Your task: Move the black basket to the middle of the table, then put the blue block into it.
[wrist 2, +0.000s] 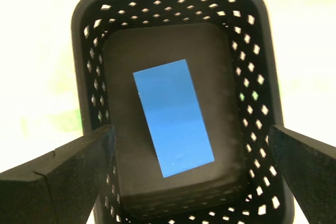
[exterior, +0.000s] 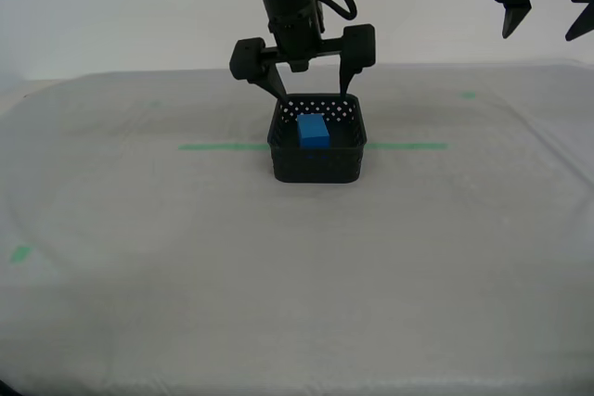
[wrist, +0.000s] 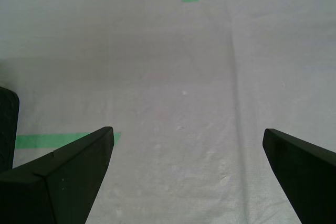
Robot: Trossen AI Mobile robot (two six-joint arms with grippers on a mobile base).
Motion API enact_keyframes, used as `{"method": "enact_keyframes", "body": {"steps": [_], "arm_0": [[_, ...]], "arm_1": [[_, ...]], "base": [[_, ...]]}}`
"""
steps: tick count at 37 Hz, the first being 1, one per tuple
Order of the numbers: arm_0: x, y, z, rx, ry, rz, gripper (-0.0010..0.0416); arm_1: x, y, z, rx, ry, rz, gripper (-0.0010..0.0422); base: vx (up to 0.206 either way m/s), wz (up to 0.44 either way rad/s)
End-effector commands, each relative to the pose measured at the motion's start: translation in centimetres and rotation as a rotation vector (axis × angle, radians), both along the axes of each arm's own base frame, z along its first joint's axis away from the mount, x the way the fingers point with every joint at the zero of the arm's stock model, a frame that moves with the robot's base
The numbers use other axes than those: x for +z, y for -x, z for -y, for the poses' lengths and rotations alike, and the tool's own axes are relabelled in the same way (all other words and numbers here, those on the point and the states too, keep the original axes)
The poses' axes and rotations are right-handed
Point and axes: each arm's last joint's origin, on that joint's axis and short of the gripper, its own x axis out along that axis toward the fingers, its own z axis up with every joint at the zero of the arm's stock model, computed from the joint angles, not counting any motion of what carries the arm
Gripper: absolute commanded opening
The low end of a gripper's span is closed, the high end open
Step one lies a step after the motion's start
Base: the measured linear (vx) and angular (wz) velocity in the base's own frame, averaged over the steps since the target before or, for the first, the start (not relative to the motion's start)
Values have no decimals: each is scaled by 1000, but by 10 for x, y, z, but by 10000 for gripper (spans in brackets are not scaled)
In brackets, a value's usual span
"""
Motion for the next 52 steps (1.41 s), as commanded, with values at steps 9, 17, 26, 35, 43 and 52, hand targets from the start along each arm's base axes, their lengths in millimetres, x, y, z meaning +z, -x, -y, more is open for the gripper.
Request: {"method": "enact_keyframes", "body": {"steps": [9, 17, 26, 35, 43, 52], "arm_0": [[0, 0, 0, 0, 0, 2, 398], [0, 0, 0, 0, 0, 2, 398], [0, 0, 0, 1, 0, 2, 398], [0, 0, 0, 1, 0, 2, 398], [0, 0, 0, 1, 0, 2, 398], [0, 0, 0, 1, 0, 2, 398]], "arm_1": [[2, -1, 0, -6, 10, 7, 399], [2, -2, -1, -16, 6, 13, 400], [10, -3, -3, -3, 19, 31, 401], [29, -4, -10, 29, 15, 88, 401], [46, -4, -20, 31, 19, 109, 401], [66, -3, -36, 62, 6, 126, 401]], "base": [[0, 0], [0, 0], [0, 0], [0, 0], [0, 0], [0, 0]]}}
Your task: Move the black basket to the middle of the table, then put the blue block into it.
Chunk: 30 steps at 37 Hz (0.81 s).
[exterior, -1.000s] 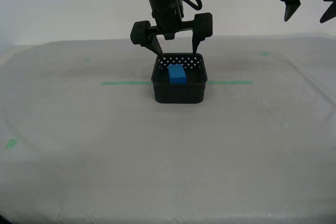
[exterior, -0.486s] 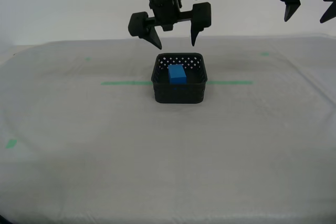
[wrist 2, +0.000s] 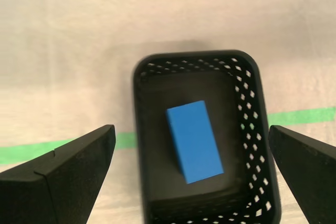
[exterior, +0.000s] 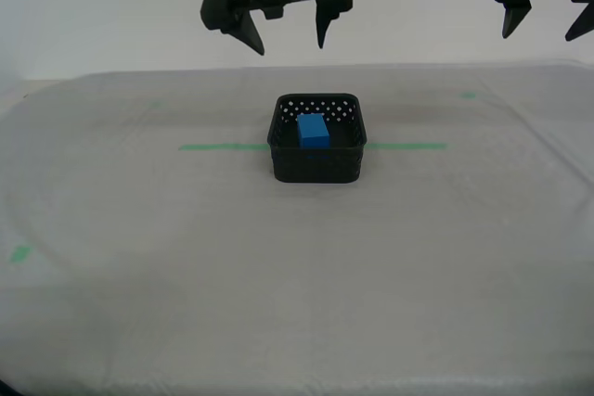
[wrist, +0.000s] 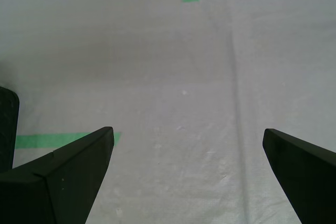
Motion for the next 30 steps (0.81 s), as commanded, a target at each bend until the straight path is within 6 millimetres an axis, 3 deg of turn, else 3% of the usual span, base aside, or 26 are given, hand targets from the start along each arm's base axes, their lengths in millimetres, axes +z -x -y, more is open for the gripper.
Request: {"method": "enact_keyframes", "body": {"steps": [1, 30], "arm_0": [[0, 0, 0, 0, 0, 2, 399], [0, 0, 0, 0, 0, 2, 398]], "arm_1": [[8, 0, -5, 6, -2, 16, 401], [46, -8, -58, 82, -33, 64, 401]], "base": [[0, 0], [0, 0]]}}
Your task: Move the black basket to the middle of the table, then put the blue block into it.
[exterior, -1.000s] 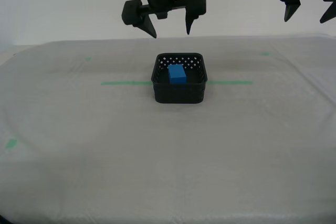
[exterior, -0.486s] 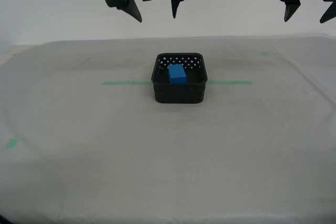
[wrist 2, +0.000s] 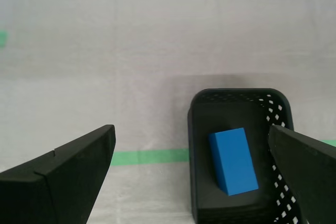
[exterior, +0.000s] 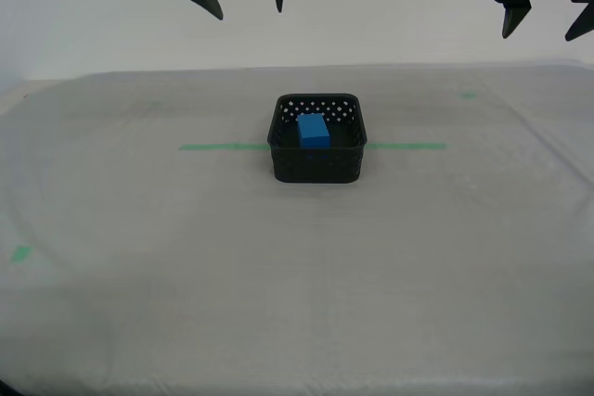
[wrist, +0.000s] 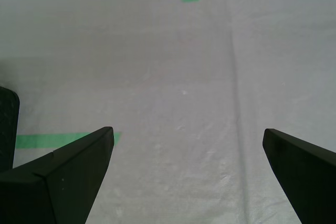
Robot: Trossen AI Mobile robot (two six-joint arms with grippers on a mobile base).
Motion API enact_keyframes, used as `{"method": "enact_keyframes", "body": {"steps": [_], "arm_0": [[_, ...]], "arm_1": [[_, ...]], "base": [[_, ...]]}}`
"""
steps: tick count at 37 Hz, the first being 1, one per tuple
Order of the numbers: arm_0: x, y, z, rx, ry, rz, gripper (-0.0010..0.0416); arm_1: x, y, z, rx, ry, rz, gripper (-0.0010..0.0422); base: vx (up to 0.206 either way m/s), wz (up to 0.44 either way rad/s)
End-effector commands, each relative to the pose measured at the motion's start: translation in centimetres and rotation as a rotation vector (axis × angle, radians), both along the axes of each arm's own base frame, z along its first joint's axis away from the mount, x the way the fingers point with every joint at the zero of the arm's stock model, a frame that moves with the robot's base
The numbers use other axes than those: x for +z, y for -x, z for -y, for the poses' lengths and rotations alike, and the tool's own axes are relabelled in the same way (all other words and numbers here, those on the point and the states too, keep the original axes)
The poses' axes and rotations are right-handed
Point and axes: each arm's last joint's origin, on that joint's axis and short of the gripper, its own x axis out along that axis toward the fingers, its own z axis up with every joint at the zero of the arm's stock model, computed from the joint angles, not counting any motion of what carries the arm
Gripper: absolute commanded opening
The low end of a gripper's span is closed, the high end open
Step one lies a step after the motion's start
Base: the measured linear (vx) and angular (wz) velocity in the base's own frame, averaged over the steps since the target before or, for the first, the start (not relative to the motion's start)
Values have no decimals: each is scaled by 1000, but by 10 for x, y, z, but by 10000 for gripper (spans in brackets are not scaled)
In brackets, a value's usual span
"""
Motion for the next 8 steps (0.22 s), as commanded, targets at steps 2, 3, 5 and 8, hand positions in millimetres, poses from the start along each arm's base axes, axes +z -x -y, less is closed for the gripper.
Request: {"method": "enact_keyframes", "body": {"steps": [2, 3, 5, 8], "arm_0": [[0, 0, 0, 2, 0, 3, 399], [0, 0, 0, 2, 0, 2, 398], [0, 0, 0, 2, 0, 2, 399], [0, 0, 0, 2, 0, 2, 398]], "arm_1": [[4, -1, -11, 17, -15, -7, 401], [5, -1, -13, 22, -17, -10, 401], [4, -3, -17, 29, -23, -17, 400], [4, -5, -22, 36, -28, -21, 401]], "base": [[0, 0], [0, 0], [0, 0], [0, 0]]}}
